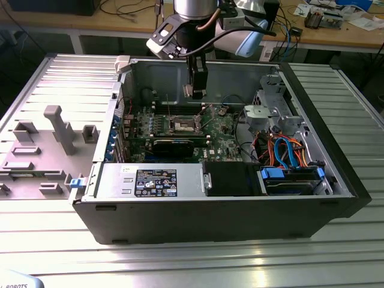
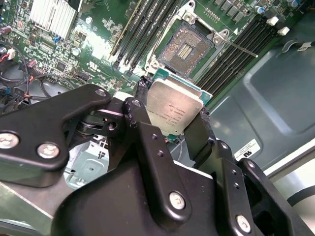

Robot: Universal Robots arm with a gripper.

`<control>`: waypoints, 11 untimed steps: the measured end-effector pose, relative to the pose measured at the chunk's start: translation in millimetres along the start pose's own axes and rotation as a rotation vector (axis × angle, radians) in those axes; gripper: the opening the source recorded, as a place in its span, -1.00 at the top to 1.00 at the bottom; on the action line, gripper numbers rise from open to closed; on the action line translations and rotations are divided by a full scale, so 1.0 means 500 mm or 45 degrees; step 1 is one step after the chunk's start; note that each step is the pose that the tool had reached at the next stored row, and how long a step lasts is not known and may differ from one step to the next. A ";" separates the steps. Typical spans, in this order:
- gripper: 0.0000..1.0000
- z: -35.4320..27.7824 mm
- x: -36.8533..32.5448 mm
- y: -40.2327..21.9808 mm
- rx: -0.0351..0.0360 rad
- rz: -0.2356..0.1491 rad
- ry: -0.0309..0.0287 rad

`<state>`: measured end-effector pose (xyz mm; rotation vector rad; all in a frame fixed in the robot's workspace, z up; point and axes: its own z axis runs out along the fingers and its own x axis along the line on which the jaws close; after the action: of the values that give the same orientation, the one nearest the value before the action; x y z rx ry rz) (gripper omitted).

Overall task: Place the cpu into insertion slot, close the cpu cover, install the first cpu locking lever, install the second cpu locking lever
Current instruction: 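Place the cpu into insertion slot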

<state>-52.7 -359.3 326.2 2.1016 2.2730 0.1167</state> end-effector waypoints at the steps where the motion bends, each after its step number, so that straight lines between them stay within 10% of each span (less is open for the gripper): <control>1: -0.08 0.000 0.000 0.000 0.0001 0.000 0.0000; 11: -0.08 0.028 0.000 -0.004 -0.0004 0.030 -0.0033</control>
<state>-53.4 -359.2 312.2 2.1274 2.2473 0.1151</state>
